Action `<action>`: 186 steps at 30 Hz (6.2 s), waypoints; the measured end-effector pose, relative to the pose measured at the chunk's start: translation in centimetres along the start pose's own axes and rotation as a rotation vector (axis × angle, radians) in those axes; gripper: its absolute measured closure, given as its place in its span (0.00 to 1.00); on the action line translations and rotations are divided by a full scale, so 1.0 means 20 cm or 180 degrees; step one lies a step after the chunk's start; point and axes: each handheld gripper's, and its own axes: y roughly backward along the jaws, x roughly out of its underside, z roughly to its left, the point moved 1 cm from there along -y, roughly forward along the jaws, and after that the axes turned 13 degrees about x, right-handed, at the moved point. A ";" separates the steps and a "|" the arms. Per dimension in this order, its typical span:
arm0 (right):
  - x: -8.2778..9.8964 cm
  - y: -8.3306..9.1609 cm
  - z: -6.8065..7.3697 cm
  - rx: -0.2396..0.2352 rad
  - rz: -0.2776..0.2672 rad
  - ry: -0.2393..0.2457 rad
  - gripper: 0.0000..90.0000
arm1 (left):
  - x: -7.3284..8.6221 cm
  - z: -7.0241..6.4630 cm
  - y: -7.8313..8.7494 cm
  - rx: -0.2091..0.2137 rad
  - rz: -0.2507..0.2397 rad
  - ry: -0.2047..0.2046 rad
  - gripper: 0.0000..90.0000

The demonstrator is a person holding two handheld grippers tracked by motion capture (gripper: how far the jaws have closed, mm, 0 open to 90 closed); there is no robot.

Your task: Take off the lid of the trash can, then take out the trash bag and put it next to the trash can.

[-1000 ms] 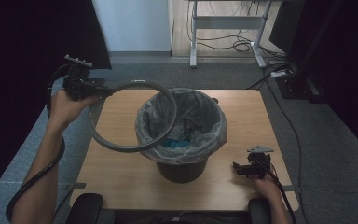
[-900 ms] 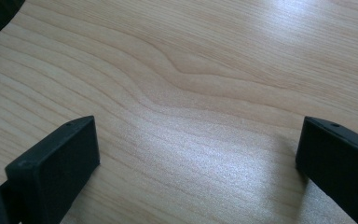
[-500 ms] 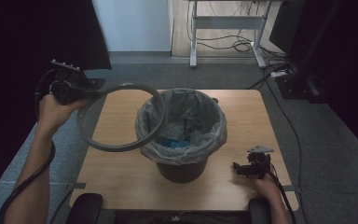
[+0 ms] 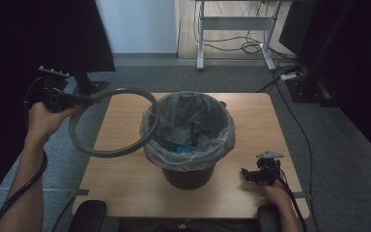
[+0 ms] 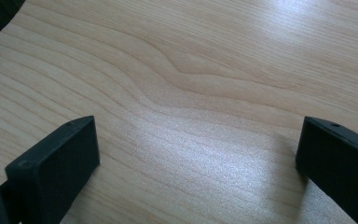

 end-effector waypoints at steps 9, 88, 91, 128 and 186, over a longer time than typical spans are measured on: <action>0.00 0.00 0.00 0.0000 0.0000 0.0001 0.00 | 0.07 0.05 0.05 -0.0019 -0.0060 0.0069 0.85; 0.00 0.00 0.00 0.0001 -0.0001 0.0003 0.00 | 0.64 0.36 -0.46 -0.0169 0.0023 0.0329 0.85; 0.00 0.00 0.00 0.0001 -0.0001 0.0002 0.00 | 0.66 0.37 -0.49 -0.0163 0.0023 0.0353 0.85; 0.00 0.00 0.00 -0.0001 0.0001 0.0002 0.00 | 0.93 0.46 -0.77 -0.0453 -0.0018 0.0323 0.76; 0.00 0.00 0.00 -0.0042 -0.0008 0.0038 0.00 | 0.90 0.36 -0.87 -0.0652 0.0183 -0.0030 0.07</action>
